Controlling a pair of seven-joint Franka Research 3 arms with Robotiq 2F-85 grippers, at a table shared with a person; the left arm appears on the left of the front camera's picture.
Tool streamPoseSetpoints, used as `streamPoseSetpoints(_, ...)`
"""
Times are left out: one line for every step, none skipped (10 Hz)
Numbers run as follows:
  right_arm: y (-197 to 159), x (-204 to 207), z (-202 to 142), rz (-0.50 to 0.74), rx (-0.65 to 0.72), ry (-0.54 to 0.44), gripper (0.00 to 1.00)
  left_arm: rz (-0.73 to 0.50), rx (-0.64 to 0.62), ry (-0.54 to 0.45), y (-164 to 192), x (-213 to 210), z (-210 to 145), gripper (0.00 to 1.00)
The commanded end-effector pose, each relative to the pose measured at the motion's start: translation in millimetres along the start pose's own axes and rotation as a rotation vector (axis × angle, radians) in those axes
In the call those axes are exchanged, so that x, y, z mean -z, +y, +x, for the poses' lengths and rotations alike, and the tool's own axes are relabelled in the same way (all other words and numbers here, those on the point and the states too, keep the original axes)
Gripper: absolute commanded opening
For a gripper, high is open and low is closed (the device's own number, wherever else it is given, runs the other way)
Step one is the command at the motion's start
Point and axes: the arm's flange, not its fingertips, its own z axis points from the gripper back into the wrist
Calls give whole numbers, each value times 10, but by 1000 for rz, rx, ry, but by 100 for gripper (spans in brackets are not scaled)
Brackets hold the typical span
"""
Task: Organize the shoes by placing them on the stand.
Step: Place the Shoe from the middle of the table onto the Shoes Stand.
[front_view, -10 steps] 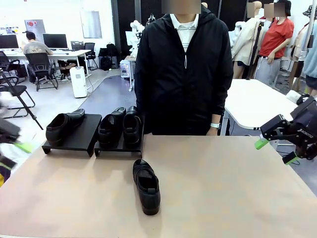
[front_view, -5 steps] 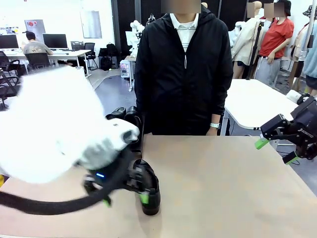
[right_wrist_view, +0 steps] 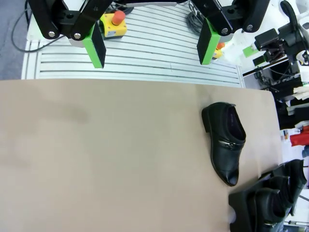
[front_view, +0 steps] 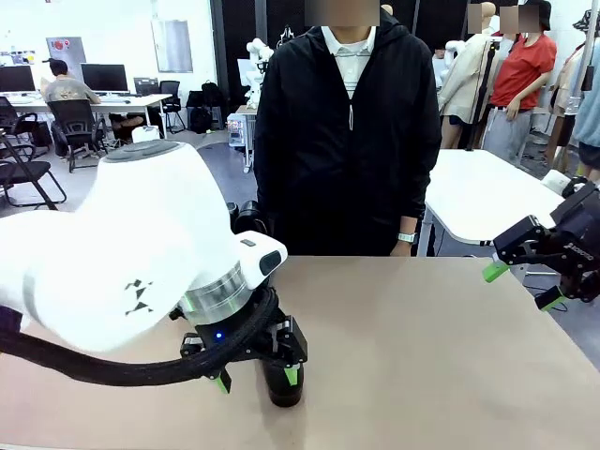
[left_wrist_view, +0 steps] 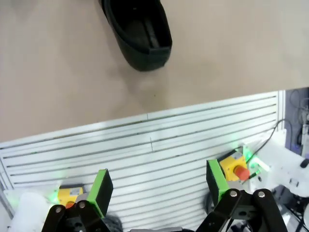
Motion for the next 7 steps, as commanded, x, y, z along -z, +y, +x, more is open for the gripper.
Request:
streamPoseSetpoints(-9,-17,8,28,-15,3,100,13,-8,-11,-14,48,46,100)
streamPoseSetpoints(-9,-17,8,28,-15,3,100,78,0,-25,-171,77,-57,100)
streamPoseSetpoints(-9,-17,8,28,-15,3,100,151,-43,-29,-304,102,119,100)
streamPoseSetpoints(-9,-17,8,28,-15,3,100,210,-115,-22,-384,170,411,100)
streamPoseSetpoints(-9,-17,8,28,-15,3,100,227,-165,14,-446,320,669,100)
streamPoseSetpoints(-9,-17,8,28,-15,3,100,241,-226,2,-456,456,837,100)
streamPoseSetpoints(-9,-17,8,28,-15,3,100,282,-292,-11,-441,587,982,100)
